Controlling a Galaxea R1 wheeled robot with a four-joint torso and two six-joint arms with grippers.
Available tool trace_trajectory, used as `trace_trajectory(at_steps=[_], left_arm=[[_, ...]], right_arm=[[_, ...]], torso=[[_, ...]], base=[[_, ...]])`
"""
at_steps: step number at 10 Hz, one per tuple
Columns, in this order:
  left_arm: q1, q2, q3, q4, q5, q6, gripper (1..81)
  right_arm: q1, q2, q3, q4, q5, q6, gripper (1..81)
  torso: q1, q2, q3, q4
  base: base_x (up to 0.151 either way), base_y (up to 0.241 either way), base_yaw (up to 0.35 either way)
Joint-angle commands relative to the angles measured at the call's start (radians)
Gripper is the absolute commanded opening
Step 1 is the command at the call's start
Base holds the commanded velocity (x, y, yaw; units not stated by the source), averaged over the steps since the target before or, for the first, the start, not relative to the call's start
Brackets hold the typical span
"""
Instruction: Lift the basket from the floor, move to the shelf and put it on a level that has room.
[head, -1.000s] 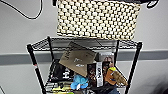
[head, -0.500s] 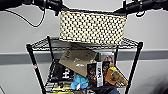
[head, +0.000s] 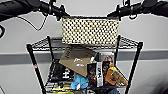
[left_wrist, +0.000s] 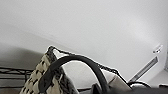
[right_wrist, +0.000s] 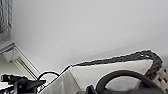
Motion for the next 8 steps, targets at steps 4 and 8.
trace_trajectory(at_steps=[4,8], left_arm=[[-0.090,0.096,-0.103,0.043,-0.041,0.019,1.0],[-0.113,0.065,-0.070,0.031,-0.041,0.019,1.0]], right_arm=[[0.066,0.118,-0.153,-0.018,0.021,-0.087,1.0],[0.076,0.101,-0.134,-0.007,0.020,-0.095,1.0]], torso=[[0.000,0.000,0.000,0.000],[-0.003,-0.001,0.001,0.000]], base=[[0.000,0.000,0.000],[0.000,0.000,0.000]])
